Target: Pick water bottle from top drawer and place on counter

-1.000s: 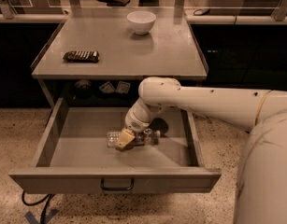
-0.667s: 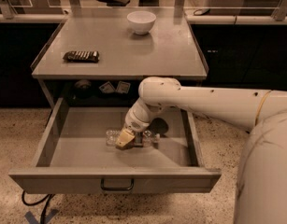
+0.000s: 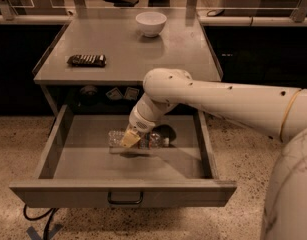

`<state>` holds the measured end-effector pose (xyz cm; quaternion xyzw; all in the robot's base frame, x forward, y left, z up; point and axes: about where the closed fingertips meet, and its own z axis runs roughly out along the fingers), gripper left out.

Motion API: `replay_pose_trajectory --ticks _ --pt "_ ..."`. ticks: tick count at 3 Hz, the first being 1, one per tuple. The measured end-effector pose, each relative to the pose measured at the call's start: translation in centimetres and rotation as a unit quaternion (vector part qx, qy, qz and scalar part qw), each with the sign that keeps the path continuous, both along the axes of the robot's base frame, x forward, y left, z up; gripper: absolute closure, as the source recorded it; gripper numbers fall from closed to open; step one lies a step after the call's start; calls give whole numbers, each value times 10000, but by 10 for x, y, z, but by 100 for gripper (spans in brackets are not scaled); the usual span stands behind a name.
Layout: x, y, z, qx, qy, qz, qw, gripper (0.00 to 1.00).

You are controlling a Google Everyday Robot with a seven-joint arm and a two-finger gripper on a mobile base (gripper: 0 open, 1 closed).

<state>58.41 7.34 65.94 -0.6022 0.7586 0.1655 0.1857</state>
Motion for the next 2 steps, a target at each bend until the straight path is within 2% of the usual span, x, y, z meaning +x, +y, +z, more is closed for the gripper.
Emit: replay_pose_trajectory --ticks 1,2 --pt "3 11 69 6 -141 391 9991 100" --pt "0 13 160 -65 -245 864 9959 100"
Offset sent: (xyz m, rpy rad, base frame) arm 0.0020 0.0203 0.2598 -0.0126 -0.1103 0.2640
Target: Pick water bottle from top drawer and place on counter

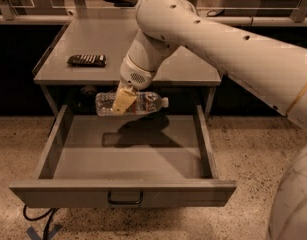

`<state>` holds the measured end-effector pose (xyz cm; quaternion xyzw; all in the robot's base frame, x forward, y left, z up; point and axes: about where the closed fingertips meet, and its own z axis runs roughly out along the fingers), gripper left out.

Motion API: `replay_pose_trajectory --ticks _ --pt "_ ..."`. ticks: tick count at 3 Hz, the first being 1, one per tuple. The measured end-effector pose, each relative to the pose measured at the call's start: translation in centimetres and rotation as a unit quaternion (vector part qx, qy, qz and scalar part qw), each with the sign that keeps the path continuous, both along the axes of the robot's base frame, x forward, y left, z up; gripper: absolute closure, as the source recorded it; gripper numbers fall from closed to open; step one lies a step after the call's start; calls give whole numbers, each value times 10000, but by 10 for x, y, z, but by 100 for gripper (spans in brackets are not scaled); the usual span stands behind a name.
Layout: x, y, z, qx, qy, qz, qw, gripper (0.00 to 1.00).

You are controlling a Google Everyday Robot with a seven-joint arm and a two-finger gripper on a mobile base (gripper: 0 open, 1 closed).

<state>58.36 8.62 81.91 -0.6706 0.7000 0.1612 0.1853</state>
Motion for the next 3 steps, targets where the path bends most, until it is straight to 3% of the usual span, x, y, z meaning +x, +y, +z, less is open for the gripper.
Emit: replay_pose_trajectory --ticks 2,3 --pt "6 -2 6 -57 -99 -40 9999 100" --pt "30 -19 42 -313 -407 -176 9985 100"
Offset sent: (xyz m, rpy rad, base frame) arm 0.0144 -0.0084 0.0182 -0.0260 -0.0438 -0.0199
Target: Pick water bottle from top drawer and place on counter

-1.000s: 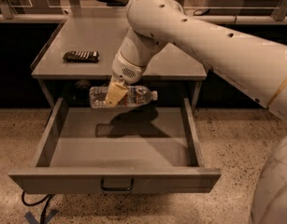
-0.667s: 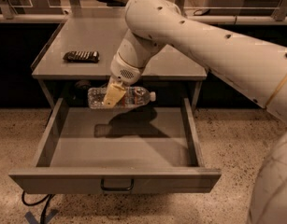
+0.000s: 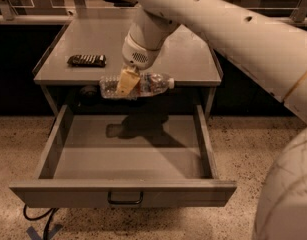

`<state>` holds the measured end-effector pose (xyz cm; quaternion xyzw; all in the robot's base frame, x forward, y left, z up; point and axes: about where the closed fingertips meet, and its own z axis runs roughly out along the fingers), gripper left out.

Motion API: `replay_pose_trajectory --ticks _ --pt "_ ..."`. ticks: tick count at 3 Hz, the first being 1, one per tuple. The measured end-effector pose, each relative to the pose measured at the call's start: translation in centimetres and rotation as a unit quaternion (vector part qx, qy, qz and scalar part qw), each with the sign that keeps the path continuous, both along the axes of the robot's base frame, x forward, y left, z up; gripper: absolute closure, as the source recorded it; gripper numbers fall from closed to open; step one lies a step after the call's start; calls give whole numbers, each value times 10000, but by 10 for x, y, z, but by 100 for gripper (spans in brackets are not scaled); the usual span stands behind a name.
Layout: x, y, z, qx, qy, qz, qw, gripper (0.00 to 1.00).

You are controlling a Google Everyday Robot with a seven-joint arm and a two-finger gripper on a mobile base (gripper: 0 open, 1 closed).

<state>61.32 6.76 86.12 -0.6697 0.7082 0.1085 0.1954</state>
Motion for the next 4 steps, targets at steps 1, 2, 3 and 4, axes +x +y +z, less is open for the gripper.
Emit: replay_pose_trajectory --ticks 1,2,3,4 --pt "30 -22 51 -185 -397 -237 9988 100" --pt "63 -49 84 -177 -645 -496 9965 100" --pt "95 -73 82 130 -708 -619 9955 100" --pt "126 -90 62 518 -650 -641 9945 100"
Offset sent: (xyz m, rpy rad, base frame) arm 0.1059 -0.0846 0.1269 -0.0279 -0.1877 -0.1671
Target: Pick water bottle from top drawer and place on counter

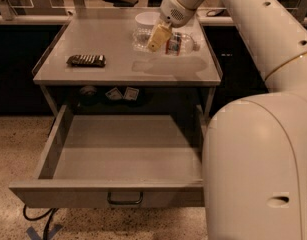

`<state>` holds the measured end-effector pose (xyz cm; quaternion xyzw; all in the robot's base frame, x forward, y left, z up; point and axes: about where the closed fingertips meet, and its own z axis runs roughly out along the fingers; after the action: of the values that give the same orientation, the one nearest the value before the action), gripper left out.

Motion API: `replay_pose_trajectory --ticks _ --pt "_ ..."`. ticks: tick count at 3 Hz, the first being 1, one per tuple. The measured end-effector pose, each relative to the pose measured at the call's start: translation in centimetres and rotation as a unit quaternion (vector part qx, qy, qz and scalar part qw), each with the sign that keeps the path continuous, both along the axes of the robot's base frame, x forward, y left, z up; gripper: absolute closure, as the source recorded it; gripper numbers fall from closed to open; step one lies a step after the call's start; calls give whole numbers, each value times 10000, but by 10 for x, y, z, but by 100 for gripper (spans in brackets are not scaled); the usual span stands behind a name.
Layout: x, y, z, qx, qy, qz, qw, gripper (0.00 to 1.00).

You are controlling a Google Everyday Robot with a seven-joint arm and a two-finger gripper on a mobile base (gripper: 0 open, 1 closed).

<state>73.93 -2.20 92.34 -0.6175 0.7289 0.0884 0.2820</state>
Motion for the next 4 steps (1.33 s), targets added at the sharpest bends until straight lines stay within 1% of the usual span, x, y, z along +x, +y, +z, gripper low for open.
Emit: replay_pose_trajectory --ticks 1,2,4 --pt "23 -4 -30 254 156 46 9995 100" --pt "36 -6 -52 350 258 106 9990 81" --pt "39 -5 -54 371 251 102 9989 35"
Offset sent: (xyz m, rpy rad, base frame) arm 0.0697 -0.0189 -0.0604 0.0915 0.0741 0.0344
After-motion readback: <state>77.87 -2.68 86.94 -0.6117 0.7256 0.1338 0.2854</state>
